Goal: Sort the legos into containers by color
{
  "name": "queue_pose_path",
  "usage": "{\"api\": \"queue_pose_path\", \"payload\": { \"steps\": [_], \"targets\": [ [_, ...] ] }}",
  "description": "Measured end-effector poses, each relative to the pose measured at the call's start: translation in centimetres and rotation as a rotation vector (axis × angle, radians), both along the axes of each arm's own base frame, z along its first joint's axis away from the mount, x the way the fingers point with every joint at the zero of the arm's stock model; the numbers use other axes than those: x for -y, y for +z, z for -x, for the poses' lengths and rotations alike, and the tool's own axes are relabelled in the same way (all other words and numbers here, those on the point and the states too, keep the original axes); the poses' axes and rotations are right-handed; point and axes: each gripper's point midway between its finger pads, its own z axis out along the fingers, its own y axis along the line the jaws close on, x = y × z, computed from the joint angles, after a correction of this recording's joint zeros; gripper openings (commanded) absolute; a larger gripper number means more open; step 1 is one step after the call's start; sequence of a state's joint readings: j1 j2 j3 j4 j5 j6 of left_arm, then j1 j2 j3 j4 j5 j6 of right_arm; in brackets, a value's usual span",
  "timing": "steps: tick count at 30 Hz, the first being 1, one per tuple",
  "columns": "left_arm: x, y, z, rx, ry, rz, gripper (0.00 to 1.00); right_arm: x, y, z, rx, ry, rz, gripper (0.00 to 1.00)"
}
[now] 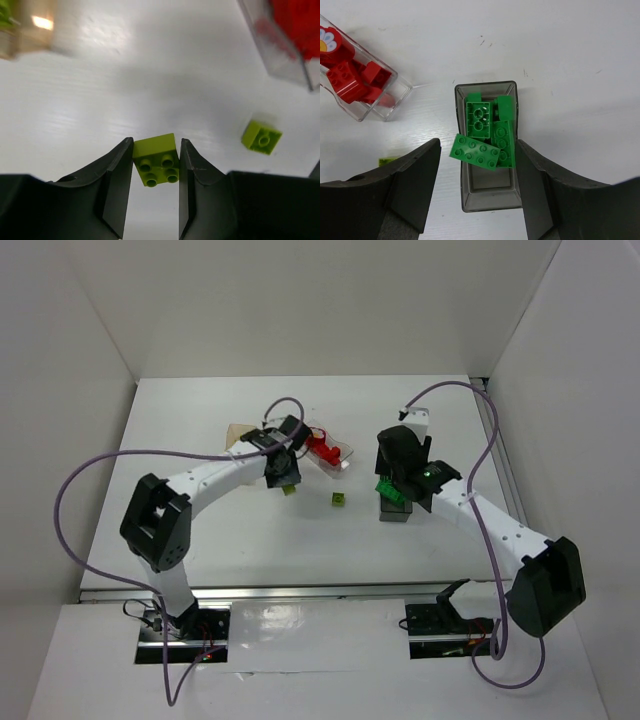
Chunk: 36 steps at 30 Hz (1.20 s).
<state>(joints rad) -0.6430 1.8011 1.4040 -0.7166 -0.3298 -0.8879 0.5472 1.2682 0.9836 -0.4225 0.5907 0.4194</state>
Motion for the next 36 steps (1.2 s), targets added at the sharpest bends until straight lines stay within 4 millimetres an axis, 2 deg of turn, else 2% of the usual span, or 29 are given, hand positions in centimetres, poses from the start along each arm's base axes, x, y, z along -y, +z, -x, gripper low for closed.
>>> {"api": "queue_pose_path", "payload": {
  "steps": [4,7,10,11,13,15,17,19,22,24,26,27,29,32,34,36],
  "targets": [
    [-4.3,3.2,-3.2,0.076,0.105,0.016,0.28,0.1,0.2,0.1,0.002,-0.001,-0.003,0.68],
    [-8.3,4.1,-5.3,0.098,0.193,0.006,0.29,0.1,0.5,0.2,0.008,-0.002,-0.006,0.68],
    [-12.0,4.4,-6.5,0.102,0.273,-0.006,0.31,0.2,0.5,0.4,0.007,-0.002,-0.005,0.68],
    [-13.0,4.4,-6.8,0.101,0.297,-0.009,0.34,0.3,0.5,0.4,0.005,-0.002,-0.004,0.68],
    [-14.4,4.5,-7.6,0.108,0.332,-0.012,0.5,0.3,0.5,0.5,0.004,-0.003,-0.001,0.68],
    [-15.3,4.2,-8.1,0.103,0.345,-0.019,0.69,0.4,0.5,0.5,0.004,-0.005,0.0,0.68],
    [-15.7,3.8,-8.8,0.092,0.339,-0.02,0.84,0.4,0.5,0.5,0.004,-0.007,0.002,0.68],
    [-15.6,3.3,-9.5,0.08,0.322,-0.019,0.84,0.4,0.4,0.5,0.002,-0.007,0.003,0.68],
    [-14.3,2.9,-10.0,0.074,0.288,-0.02,0.82,0.6,0.4,0.5,0.002,-0.013,0.008,0.7],
    [-12.4,3.0,-9.4,0.07,0.23,-0.024,0.8,0.8,0.5,0.6,0.004,-0.024,0.014,0.7],
    [-8.9,3.1,-8.5,0.074,0.139,0.0,0.8,1.2,0.6,0.6,0.009,-0.037,0.018,0.7],
    [-7.1,2.9,-7.9,0.074,0.096,0.01,0.8,1.4,0.8,0.7,0.014,-0.044,0.018,0.73],
    [-3.3,2.3,-6.0,0.061,-0.004,0.034,0.9,1.6,1.2,0.8,0.03,-0.057,0.011,0.83],
    [2.1,0.9,-2.5,0.025,-0.152,0.062,0.97,2.0,1.4,1.2,0.044,-0.072,0.002,0.87],
    [5.1,0.0,-0.6,0.006,-0.231,0.073,0.97,2.3,1.1,1.5,0.04,-0.083,0.007,0.88],
    [7.2,-0.9,0.4,-0.006,-0.282,0.069,0.95,2.7,0.8,1.7,0.033,-0.095,0.021,0.9]
  ]
}}
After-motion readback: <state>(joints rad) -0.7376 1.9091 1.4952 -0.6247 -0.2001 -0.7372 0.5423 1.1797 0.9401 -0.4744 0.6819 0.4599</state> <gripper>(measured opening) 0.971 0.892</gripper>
